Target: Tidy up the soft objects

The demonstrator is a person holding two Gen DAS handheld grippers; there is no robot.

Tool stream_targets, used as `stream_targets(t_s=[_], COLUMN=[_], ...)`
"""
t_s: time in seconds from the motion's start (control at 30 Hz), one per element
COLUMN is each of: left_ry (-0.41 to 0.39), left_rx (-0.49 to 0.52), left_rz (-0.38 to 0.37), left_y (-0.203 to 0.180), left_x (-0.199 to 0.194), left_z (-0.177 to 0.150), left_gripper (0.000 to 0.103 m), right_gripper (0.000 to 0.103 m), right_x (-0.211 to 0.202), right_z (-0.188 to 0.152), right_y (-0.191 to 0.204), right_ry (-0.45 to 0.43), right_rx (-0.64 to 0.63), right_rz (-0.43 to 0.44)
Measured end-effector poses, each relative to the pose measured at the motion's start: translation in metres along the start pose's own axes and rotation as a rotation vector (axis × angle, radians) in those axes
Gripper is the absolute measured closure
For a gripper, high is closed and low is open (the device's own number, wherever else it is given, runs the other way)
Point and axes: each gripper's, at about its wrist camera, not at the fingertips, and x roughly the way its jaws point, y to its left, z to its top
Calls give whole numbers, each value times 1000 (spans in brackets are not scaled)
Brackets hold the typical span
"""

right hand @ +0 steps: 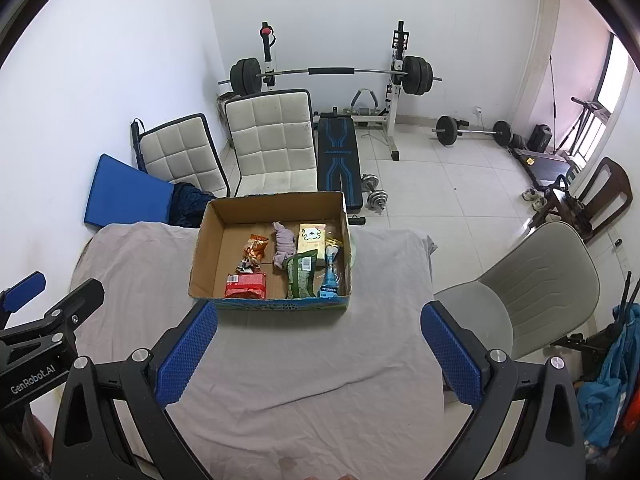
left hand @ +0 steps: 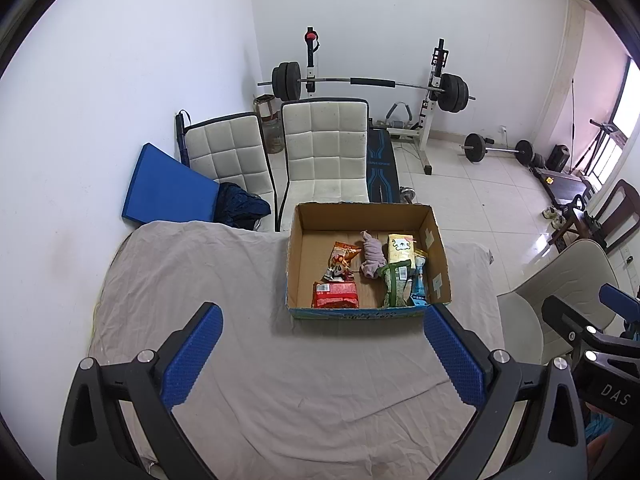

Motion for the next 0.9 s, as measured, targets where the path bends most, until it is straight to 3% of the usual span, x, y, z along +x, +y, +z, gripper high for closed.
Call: stream_targets(t_s=[0.9], left_ry=[-2], left_rx=[4], left_rz=[3], left_y=[-2], left_x=[-4], left_z=[-4], left_gripper=[0], right_gripper=[0], right_x=[-14], right_z=[-5], right_y=[-2], right_ry=[-5], right_rx=[-1], right_rz=[-1])
